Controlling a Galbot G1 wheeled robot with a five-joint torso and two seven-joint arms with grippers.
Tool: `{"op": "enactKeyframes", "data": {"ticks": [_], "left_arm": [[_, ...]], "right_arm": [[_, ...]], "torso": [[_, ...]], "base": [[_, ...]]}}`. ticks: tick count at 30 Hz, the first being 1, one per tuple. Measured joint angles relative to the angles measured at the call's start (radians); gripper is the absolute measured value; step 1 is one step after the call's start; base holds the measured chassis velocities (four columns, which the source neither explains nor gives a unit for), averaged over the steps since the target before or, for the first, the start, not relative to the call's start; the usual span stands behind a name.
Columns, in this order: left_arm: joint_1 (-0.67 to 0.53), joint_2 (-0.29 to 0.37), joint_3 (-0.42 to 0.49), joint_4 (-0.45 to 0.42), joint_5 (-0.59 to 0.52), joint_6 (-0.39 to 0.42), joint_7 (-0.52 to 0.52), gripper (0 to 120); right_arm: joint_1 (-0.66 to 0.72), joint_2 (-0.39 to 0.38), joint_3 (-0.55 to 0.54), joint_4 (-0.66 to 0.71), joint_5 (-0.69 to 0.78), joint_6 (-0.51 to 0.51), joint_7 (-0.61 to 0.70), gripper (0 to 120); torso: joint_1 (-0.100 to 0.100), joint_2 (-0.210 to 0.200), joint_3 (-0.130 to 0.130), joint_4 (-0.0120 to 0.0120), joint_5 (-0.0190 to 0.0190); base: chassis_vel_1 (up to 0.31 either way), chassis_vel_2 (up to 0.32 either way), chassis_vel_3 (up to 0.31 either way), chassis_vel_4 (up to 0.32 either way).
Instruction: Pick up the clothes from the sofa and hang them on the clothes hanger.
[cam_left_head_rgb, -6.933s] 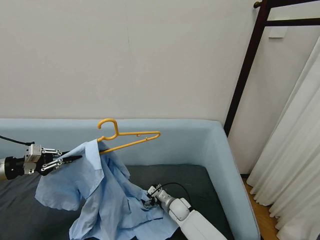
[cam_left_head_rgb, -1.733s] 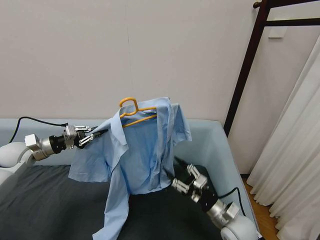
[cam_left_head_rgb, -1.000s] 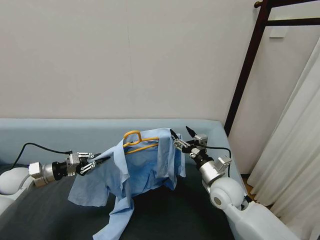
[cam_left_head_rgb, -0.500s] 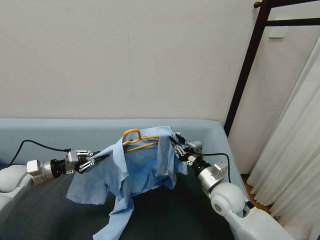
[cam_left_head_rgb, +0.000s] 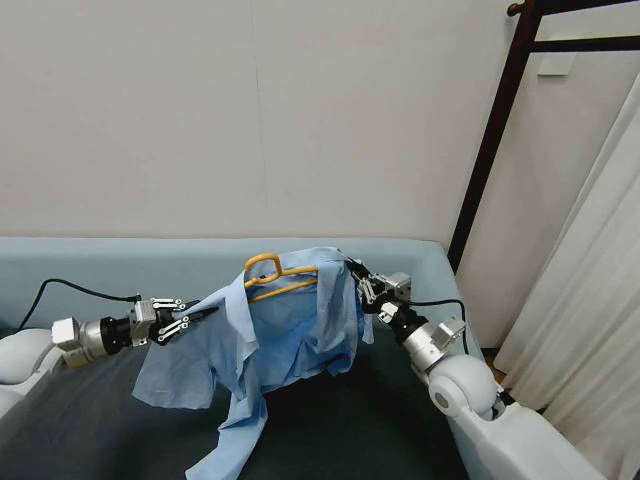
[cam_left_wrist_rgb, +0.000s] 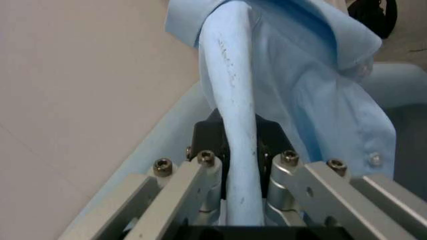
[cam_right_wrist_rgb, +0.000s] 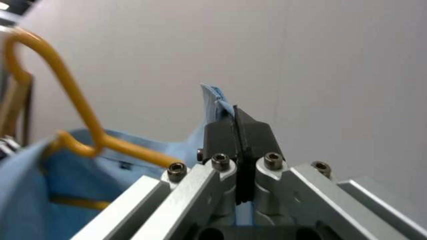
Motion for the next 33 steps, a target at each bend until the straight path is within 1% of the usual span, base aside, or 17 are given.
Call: {"op": "enactKeyframes", "data": {"ticks": [3,7,10,11,13,16,17,21,33], "left_arm": [[-0.016,-0.019,0.017,0.011,0.000,0.000,-0.015,7],[-0.037,-0.036,0.040,0.017,-0.022,0.000,-0.016,7],[-0.084,-0.056,0.077,0.029,-0.041,0.000,-0.017,7],[-0.084,-0.056,0.077,0.029,-0.041,0.000,-0.017,7],[-0.109,-0.064,0.097,0.040,-0.048,0.000,-0.017,7],[-0.148,-0.076,0.133,0.062,-0.052,0.000,-0.017,7],[-0.148,-0.076,0.133,0.062,-0.052,0.000,-0.017,7],[-0.199,-0.091,0.185,0.086,-0.053,0.000,-0.014,7],[-0.292,-0.098,0.265,0.130,-0.080,0.002,0.015,7]], "right_arm": [[0.010,0.000,-0.009,0.023,-0.027,0.048,-0.069,0],[0.011,0.003,-0.020,0.033,-0.079,0.059,-0.079,0],[-0.009,0.008,-0.018,0.026,-0.267,0.041,-0.025,0],[-0.009,0.008,-0.018,0.026,-0.267,0.041,-0.025,0],[-0.031,0.004,-0.016,0.025,-0.336,0.030,-0.013,0],[-0.062,0.001,-0.010,0.023,-0.393,0.039,-0.052,0],[-0.062,0.001,-0.010,0.023,-0.393,0.039,-0.052,0],[-0.086,0.003,0.015,0.013,-0.389,0.078,-0.172,0],[-0.085,0.000,0.041,-0.014,-0.357,0.098,-0.306,0]], "torso": [[0.000,0.000,0.000,-0.0001,-0.0001],[0.000,0.000,0.000,0.0000,-0.0003],[0.000,0.000,0.000,-0.0001,0.0000],[0.000,0.000,0.000,-0.0001,0.0000],[0.000,0.000,0.000,-0.0003,0.0001],[0.000,0.000,0.000,-0.0003,0.0001],[0.000,0.000,0.000,-0.0003,0.0001],[0.000,0.000,0.000,-0.0002,0.0000],[0.000,0.000,0.000,-0.0001,-0.0001]], "base": [[0.000,0.000,0.000,0.000],[0.000,0.000,0.000,0.000],[0.000,0.000,0.000,0.000],[0.000,0.000,0.000,0.000],[0.000,0.000,0.000,0.000],[0.000,0.000,0.000,0.000],[0.000,0.000,0.000,0.000],[0.000,0.000,0.000,0.000],[0.000,0.000,0.000,0.000]]}}
